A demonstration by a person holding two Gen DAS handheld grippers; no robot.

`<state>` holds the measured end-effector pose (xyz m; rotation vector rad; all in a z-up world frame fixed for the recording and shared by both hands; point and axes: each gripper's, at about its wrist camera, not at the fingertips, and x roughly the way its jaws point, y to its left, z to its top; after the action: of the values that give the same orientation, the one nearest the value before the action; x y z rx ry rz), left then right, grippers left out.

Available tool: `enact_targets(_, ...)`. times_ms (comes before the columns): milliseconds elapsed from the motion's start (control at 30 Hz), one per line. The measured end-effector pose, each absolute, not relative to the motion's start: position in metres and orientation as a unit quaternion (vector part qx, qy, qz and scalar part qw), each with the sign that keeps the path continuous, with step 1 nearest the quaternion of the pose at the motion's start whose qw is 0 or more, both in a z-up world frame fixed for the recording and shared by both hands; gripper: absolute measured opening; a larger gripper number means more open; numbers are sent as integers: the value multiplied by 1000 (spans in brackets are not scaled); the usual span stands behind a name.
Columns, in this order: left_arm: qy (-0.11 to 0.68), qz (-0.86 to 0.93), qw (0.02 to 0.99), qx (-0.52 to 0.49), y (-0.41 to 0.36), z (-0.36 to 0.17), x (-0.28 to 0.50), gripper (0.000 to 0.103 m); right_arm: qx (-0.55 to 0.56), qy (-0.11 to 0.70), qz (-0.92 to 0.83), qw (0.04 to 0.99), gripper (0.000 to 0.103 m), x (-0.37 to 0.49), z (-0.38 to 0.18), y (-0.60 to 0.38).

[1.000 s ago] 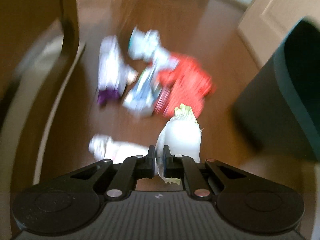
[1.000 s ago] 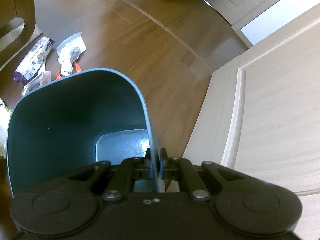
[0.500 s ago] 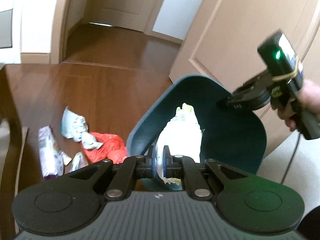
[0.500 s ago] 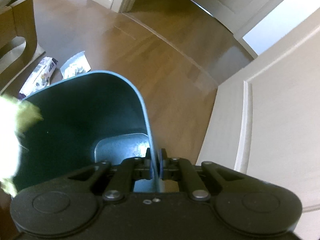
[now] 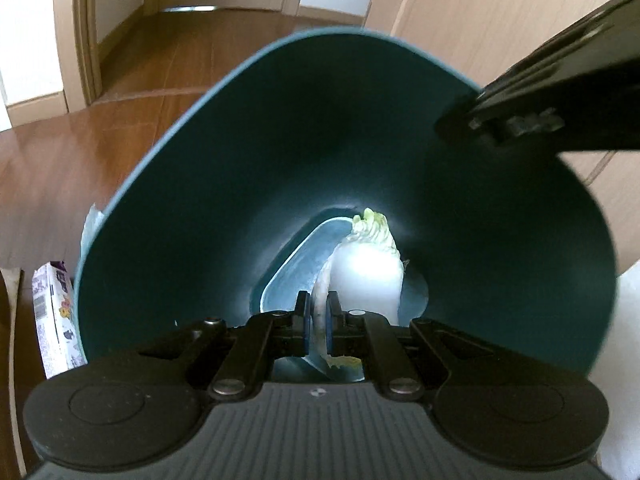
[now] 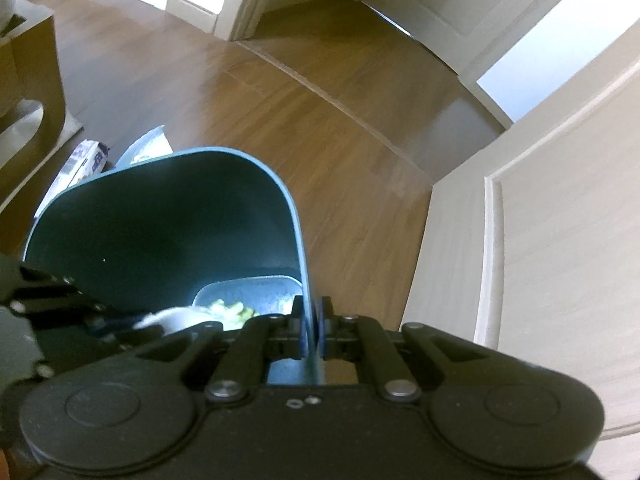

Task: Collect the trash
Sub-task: 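Drop the tissue into the bin with the left gripper while the right holds the bin, then grasp the crumpled white paper on the floor with the left gripper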

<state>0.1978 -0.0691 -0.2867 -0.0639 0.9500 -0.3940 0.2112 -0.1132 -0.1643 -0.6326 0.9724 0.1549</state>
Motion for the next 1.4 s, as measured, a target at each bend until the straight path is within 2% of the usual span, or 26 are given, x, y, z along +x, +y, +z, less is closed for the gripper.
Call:
enact_targets(200, 466, -192, 863, -25, -70, -297, 203, 7, -286, 464, 54, 836, 3, 212, -163, -120)
enact_targets(300, 466, -212, 858, -41, -65, -297, 204, 13, -286, 466, 49, 836, 3, 212, -164, -123)
enact_targets(400, 455, -230, 859, -53, -59, -293, 204, 27, -279, 470, 42, 837, 3, 212, -164, -127)
enact_targets(433, 447, -237, 861, -53, -53, -293, 205, 35, -277, 471, 40, 837, 3, 212, -164, -129)
enact_targets(467, 436, -244, 865, -51, -48, -289, 201, 54, -276, 472, 39, 837, 3, 212, -163, -130)
enact_targets(533, 413, -249, 874, -51, -37, -281, 189, 73, -276, 471, 38, 837, 3, 211, -164, -132)
enact_targets(733, 368, -256, 891, -69, 11, -254, 161, 73, -264, 479, 26, 837, 3, 210, -164, -142)
enact_targets(833, 356, -217, 906, -73, 50, -253, 149, 79, -261, 484, 23, 835, 3, 209, -164, -145)
enact_targets(900, 361, -187, 911, -74, 77, -261, 144, 79, -260, 487, 23, 833, 3, 209, -163, -147)
enact_targets(1100, 444, -81, 883, -131, 153, -330, 148, 79, -264, 498, 29, 826, 4, 202, -161, -149)
enact_targets(1400, 552, 45, 814, -173, 190, -440, 120, 79, -266, 503, 35, 821, 4, 198, -158, -151)
